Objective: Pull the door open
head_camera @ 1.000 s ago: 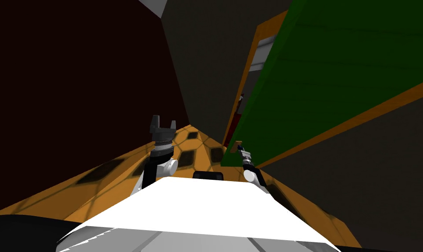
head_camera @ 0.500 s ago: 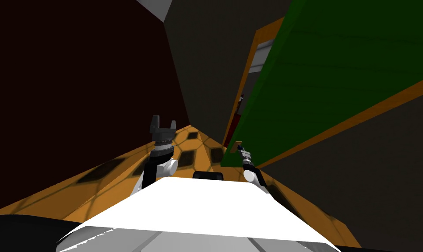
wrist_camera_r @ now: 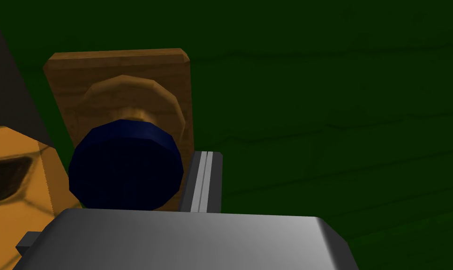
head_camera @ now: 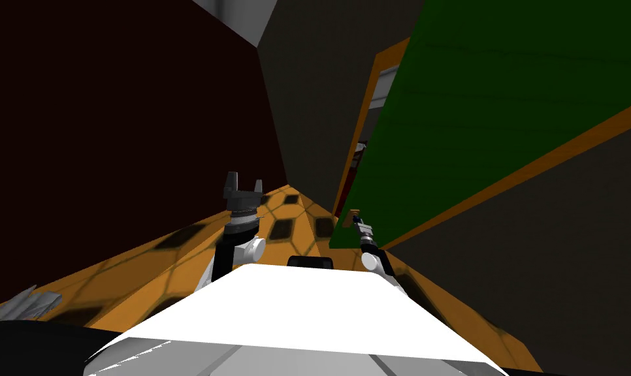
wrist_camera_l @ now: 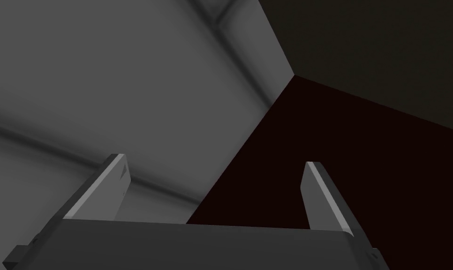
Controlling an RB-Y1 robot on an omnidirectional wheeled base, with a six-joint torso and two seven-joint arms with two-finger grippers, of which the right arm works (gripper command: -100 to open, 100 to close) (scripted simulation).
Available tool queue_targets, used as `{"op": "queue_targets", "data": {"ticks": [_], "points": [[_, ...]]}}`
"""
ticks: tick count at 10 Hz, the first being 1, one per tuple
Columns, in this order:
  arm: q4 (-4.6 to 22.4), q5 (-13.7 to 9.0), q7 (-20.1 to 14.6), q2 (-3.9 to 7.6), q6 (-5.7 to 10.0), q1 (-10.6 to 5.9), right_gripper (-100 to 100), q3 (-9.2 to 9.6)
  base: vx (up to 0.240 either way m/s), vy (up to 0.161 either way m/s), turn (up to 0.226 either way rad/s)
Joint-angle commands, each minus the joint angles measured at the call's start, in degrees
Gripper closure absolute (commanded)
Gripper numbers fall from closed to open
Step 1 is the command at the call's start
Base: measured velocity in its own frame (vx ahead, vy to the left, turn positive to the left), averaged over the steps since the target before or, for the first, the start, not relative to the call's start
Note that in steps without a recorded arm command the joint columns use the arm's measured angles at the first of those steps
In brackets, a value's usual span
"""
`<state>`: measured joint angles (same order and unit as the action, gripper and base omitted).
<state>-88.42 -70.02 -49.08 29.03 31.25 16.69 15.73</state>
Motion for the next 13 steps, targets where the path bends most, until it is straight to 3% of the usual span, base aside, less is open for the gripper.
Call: {"op": "queue_targets", "data": {"ticks": [1,11,12,13], "points": [[-0.56,0.87,-0.62,-0.18,-0.45,-0.45,-100,1.85,-0.196,-0.084,0.148],[-0.26,3.06,-2.40,0.07,0.48,-1.82,-100,4.54,-0.093,-0.053,0.065],[-0.25,3.11,-2.45,0.07,0.51,-1.85,-100,4.60,-0.079,-0.049,0.058],[0.98,2.79,-2.68,0.64,1.42,-2.31,-100,3.14,-0.021,-0.042,-0.027]]}}
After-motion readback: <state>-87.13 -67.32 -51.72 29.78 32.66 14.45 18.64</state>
